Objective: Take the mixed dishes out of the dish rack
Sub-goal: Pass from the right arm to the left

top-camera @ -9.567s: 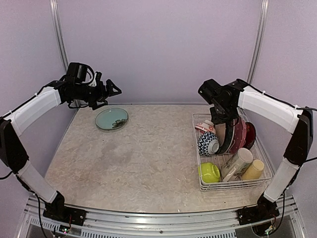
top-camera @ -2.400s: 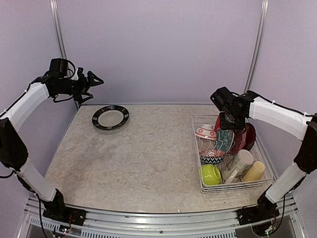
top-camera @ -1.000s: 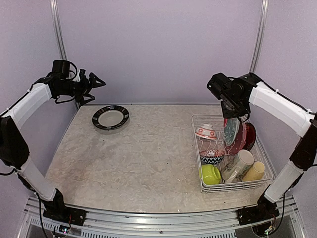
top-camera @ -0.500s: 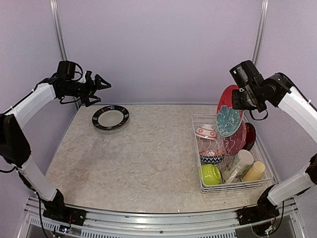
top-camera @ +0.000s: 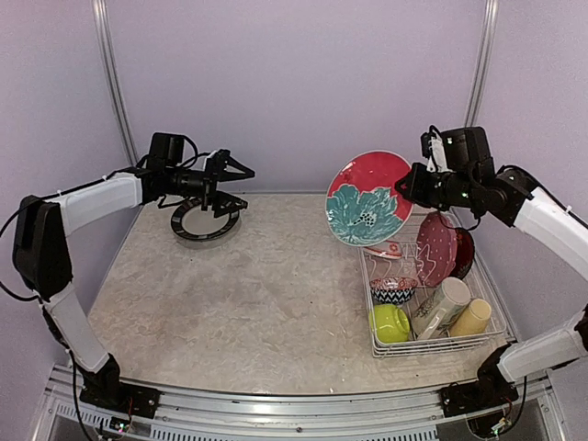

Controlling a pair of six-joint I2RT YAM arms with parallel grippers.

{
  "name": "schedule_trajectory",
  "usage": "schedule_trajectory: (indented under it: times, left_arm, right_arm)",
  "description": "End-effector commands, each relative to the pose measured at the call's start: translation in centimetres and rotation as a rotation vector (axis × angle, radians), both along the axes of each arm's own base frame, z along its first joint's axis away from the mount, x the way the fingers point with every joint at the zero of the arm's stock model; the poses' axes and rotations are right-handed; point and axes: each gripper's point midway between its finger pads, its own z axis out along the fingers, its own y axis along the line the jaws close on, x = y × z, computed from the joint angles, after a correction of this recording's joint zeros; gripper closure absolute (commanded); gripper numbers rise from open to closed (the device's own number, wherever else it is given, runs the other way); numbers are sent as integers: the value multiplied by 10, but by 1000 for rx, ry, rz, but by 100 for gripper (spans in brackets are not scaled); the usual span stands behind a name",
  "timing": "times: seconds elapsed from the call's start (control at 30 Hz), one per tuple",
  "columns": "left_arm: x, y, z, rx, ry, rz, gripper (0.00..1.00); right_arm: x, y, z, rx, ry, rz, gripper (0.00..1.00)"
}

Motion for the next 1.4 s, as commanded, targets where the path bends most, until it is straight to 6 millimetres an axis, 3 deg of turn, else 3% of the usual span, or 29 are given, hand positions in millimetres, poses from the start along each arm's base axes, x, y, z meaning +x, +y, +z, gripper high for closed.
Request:
schedule_trajectory:
  times: [0.0,0.1,0.3,0.53,0.97,1.2,1.37]
  left_arm:
    - [-32,-40,9,-100,2,-183,2]
    - [-39,-53,-4,-95,49,-210,3]
    - [-35,-62,-36,-142,200,-229,15]
    - [-39,-70,-47,-137,232,-246,43]
    - [-36,-69,-55,-80,224,-205,100]
    - [-21,-56,-57,-40,206,-132,100]
    - [-9,-39,-63,16,212,-54,100]
  right_arm:
    - [10,59,68,357,-181,217,100]
    - [13,79,63,437,-162,293,100]
    - [22,106,36,551,-97,366,100]
    - [29,128,20,626,-56,430,100]
    - [35,136,-6,637,-17,429,100]
    - [39,130,-25,584,9,382,100]
    - [41,128,-38,534,25,365,49]
